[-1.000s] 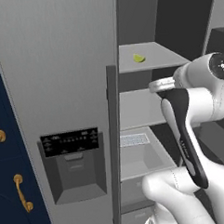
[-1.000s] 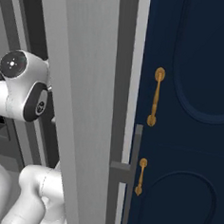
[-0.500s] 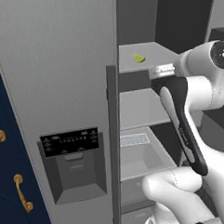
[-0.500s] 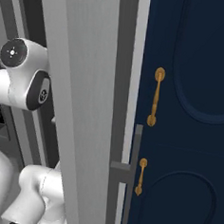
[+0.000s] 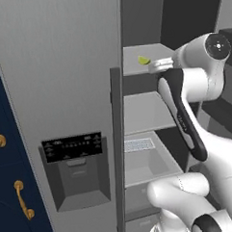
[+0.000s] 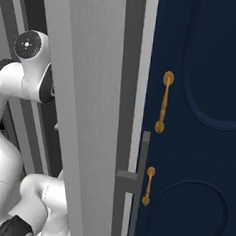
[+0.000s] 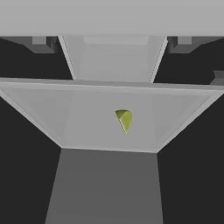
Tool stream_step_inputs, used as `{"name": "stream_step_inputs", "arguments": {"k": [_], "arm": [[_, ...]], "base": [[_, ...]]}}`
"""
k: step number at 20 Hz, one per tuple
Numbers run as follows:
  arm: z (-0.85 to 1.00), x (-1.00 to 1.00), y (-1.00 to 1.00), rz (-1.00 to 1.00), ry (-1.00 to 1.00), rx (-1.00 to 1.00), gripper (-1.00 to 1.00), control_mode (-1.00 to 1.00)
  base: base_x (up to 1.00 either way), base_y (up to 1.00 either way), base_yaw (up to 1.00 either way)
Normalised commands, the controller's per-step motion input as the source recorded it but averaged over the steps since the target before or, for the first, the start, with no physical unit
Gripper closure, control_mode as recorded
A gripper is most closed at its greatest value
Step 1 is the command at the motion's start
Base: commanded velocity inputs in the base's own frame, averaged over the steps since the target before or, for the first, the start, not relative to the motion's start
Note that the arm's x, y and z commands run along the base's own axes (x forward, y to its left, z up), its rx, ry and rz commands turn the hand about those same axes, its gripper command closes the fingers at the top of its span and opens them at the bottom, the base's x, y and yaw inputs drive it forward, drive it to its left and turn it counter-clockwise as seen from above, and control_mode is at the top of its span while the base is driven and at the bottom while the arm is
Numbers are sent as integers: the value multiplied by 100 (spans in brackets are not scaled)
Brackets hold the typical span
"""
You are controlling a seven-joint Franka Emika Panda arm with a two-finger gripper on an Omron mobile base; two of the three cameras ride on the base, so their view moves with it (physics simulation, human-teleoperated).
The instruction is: Grab a lemon wedge from the fridge and one ice cube from the ice bowl, and put them in the glass of lemonade.
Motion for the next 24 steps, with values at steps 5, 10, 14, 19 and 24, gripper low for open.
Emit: {"name": "stream_step_inputs", "arguments": {"k": [5,10,14,19,24], "arm": [[-6,46,0,0,8,1,-100,-100],[-15,48,0,1,4,1,-100,-100],[-11,48,0,3,0,3,-100,-100],[-8,46,0,5,0,3,-100,-100],[0,35,0,4,0,1,-100,-100]], "base": [[0,0,0],[0,0,0],[0,0,0],[0,0,0],[0,0,0]]}}
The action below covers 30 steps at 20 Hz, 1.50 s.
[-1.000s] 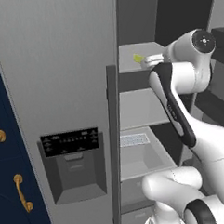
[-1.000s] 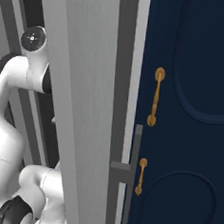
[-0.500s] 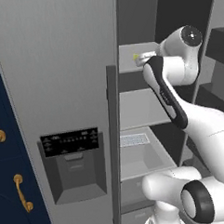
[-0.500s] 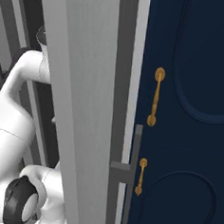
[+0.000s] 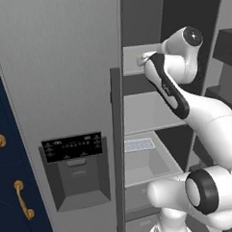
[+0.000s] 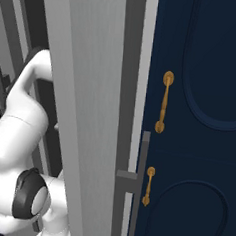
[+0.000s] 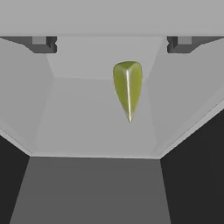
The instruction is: Grab a lemon wedge from the fridge and one ice cube from the ice bowl, and put them in the glass of lemonade.
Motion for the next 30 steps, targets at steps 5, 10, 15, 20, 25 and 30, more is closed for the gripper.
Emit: {"name": "stream_step_inputs", "arguments": {"k": [5,10,15,20,25,30], "arm": [[0,23,11,2,0,0,-100,-100],[-3,23,16,3,5,0,-100,-100],[-6,31,2,8,7,0,-100,-100],[-4,33,0,10,5,0,-100,-100],[-18,11,2,6,3,-2,-100,-100],[-22,10,15,0,0,-7,-100,-100]], "base": [[0,0,0],[0,0,0],[0,0,0],[0,0,0],[0,0,0],[0,0,0]]}}
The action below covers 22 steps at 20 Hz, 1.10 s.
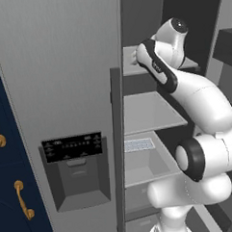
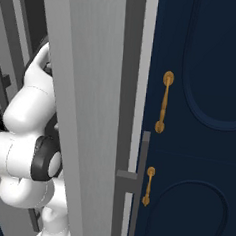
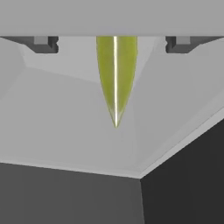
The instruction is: Grab a lemon wedge from the fridge and one ice cube from the ice bowl, and put them in the glass of lemonade.
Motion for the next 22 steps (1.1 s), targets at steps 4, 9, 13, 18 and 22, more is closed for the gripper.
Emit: {"name": "stream_step_inputs", "arguments": {"k": [4,9,13,18,22], "arm": [[-16,5,11,0,0,-6,-100,-100],[-14,3,4,0,0,-5,100,-100],[-10,0,0,0,0,-2,100,-100],[-6,0,0,0,0,-1,100,-100],[-1,3,0,0,1,0,100,-100]], "base": [[0,0,0],[0,0,0],[0,0,0],[0,0,0],[0,0,0]]}}
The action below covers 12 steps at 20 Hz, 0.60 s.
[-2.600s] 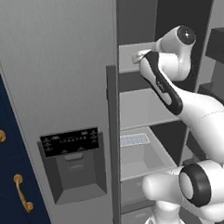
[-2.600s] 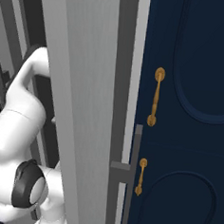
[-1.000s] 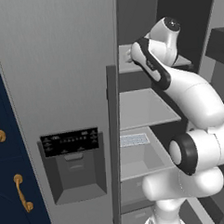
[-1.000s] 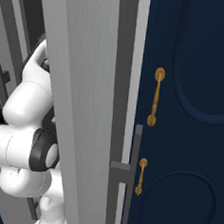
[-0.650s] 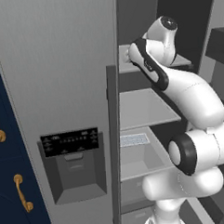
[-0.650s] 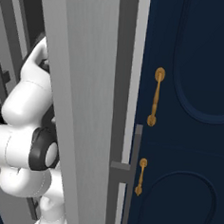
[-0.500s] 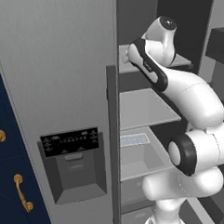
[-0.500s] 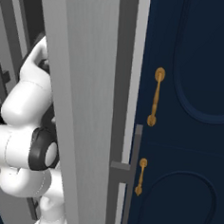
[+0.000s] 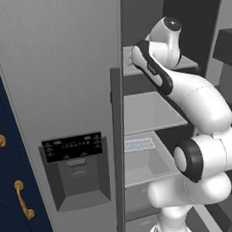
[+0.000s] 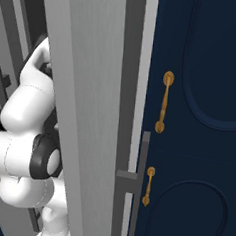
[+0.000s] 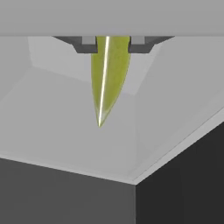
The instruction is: Grab a lemon wedge from the fridge and one ice cube from the ice bowl, and put them in the glass of lemonade.
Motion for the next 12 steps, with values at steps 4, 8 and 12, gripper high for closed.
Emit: {"name": "stream_step_inputs", "arguments": {"k": [4,8,12], "arm": [[0,1,0,0,0,0,100,-100],[-15,-81,-2,0,0,0,100,-100],[-3,-100,-16,-2,0,0,100,-100]], "base": [[0,0,0],[0,0,0],[0,0,0]]}}
